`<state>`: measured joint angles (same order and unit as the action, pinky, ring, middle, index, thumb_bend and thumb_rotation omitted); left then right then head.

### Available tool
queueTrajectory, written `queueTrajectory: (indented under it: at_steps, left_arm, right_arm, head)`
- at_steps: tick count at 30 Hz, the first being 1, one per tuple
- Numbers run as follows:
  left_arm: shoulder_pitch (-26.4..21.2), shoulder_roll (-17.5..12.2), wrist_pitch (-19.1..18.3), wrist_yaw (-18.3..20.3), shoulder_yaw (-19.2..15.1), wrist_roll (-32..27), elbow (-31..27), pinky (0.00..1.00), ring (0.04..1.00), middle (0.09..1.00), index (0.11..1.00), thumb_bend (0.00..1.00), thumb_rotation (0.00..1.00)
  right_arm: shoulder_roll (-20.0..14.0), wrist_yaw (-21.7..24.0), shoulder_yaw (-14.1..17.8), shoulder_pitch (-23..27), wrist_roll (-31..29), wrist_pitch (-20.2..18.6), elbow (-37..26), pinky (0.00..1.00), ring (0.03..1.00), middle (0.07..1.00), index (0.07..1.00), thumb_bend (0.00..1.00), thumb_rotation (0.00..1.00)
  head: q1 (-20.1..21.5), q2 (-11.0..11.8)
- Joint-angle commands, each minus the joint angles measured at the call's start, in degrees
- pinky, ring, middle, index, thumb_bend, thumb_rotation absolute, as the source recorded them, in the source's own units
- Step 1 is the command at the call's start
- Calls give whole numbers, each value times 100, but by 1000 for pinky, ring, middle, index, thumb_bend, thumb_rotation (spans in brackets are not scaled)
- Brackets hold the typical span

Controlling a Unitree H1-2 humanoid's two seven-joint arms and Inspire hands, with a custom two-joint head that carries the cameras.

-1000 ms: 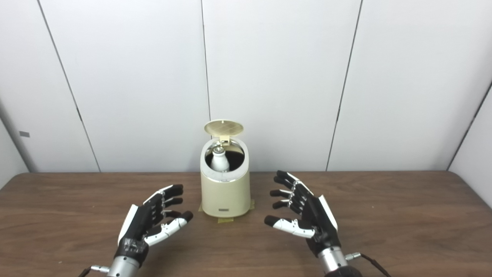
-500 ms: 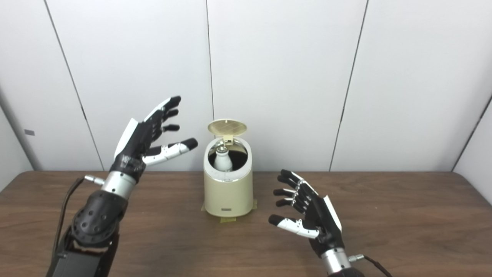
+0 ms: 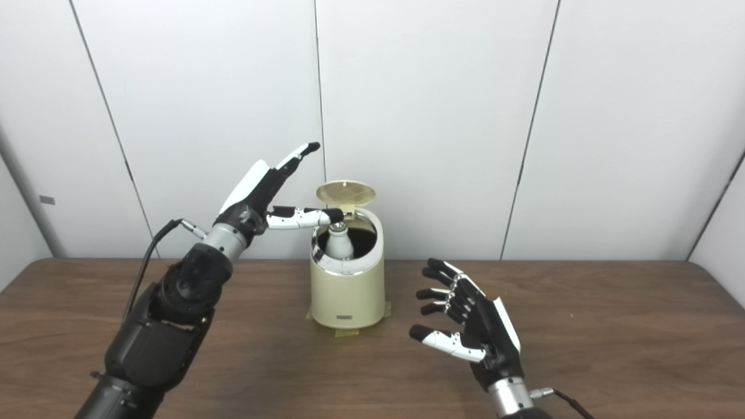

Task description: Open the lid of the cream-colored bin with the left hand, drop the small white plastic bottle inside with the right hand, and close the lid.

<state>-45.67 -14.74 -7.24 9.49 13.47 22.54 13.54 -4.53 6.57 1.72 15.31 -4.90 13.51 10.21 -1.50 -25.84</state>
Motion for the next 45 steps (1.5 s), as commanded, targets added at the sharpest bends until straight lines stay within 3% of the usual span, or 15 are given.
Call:
queueTrajectory:
  at_steps: [1, 5, 14, 32, 45]
  left_arm:
    - [-356, -134, 231, 46, 93, 196, -29, 927, 1000, 996, 955, 977, 451]
    - [-465, -319, 123, 189, 470, 788, -47, 989, 1000, 973, 911, 986, 482]
    - [-444, -625, 568, 363, 834, 1470, -273, 1000, 1000, 841, 805, 1000, 461]
    - [-199, -773, 615, 1004, 790, 1925, -1110, 1000, 1000, 818, 802, 1000, 416]
    - [-126, -816, 737, 1198, 860, 2278, -1167, 1000, 990, 793, 787, 1000, 503]
  right_arm:
    - [1, -29, 42, 209, -61, 165, -165, 557, 673, 795, 796, 847, 270]
    - [20, -49, 50, 214, -73, 149, -158, 555, 678, 794, 794, 862, 298]
    - [54, -117, 35, 226, 51, 158, -163, 534, 679, 793, 796, 860, 324]
    - [112, -217, -25, 190, 257, -25, -383, 538, 672, 797, 808, 842, 332]
    - [106, -237, -60, 182, 254, -72, -460, 531, 670, 802, 811, 838, 335]
  head:
    - [-2, -7]
    - [31, -12]
    - [66, -20]
    - [117, -109]
    - [157, -195]
